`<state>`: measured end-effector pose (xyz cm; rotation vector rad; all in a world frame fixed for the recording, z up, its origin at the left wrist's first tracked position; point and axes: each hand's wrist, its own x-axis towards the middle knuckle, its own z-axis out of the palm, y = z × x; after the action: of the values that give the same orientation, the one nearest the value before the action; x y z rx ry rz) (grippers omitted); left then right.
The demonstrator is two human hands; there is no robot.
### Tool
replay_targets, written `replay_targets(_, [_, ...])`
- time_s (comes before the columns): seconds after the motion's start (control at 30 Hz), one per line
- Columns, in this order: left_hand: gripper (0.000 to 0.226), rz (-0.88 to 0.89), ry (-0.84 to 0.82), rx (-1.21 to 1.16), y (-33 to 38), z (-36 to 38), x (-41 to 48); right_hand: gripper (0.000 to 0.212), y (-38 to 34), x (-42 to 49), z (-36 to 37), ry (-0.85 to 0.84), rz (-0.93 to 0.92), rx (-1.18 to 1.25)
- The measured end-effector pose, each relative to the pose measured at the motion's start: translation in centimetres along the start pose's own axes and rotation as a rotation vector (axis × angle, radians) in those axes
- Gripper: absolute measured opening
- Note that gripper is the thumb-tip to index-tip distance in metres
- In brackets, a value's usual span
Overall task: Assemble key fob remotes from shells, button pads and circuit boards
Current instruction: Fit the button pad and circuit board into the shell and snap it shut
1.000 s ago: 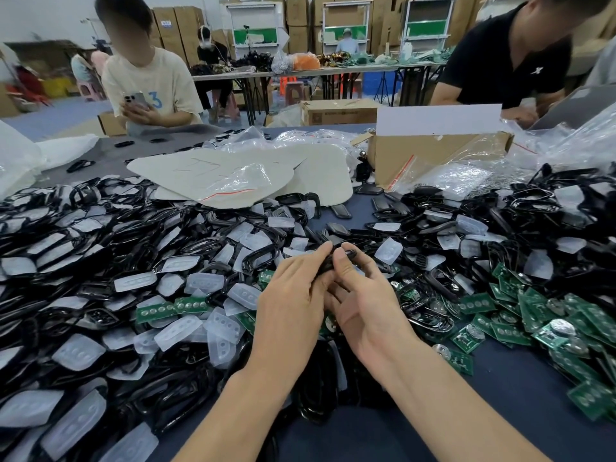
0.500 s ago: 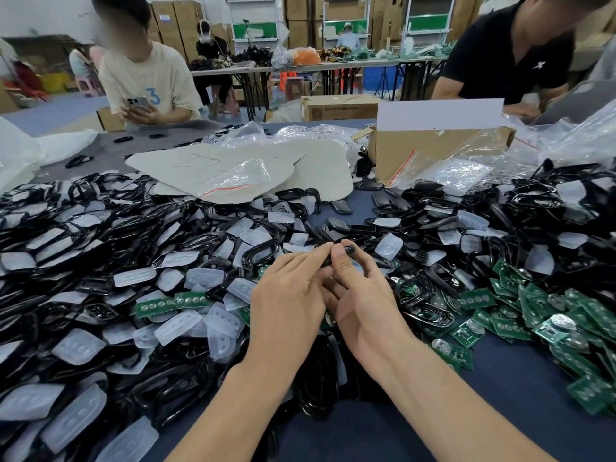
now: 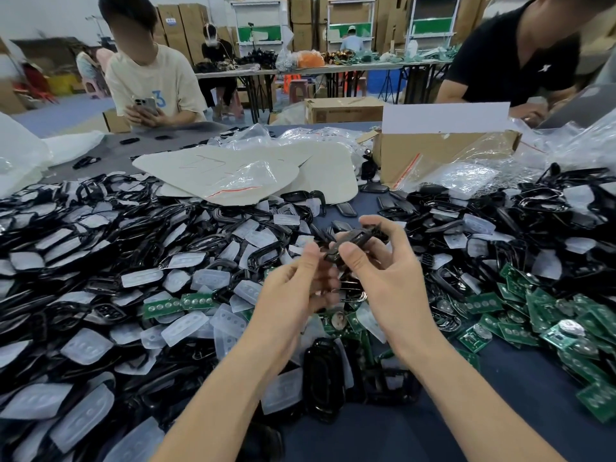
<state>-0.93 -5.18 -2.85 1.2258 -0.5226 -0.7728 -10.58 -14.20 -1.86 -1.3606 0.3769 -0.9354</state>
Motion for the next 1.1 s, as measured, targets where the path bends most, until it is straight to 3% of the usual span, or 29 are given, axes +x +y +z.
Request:
replay_targets(0.1, [0.044,-0.21,-0.135,-0.189,0.6,0.0,-0.3,0.037,-0.1,-0.2,0.0,-0.075,-0.03,-0.07])
replay_targets(0.33, [0.047,-0.346,-0.159,-0.424,0.9,-0.8,-0.2,0.043,0.0,-0.4,0.2,-0.192,-0.065,-0.134])
replay_targets(0.47, [0.039,-0.102,-0.065,-0.282,0.5,-0.8,0.0,0.043,0.0,-0.2,0.1,-0.246,-0.094,-0.139])
replay_targets(0.6, [0.032,0.316,0.095,0.301,0.4,-1.0,-0.3,0.033,0.2,0.0,-0.2,-0.232,0.026,0.013])
replay_targets(0.7, [0.022,0.524,0.118,0.478,0.4,-0.9,-1.0,0.026,0.3,0.0,0.0,-0.176,0.081,0.129])
replay_targets(1.0, [0.027,0.634,0.149,0.615,0.5,-0.7,-1.3,0.016,0.4,-0.2,0.2,-0.174,0.057,0.145])
replay_targets(1.1, [0.026,0.653,0.168,0.63,0.4,-0.7,-1.1,0.017,0.3,-0.3,0.6,-0.169,0.12,0.267])
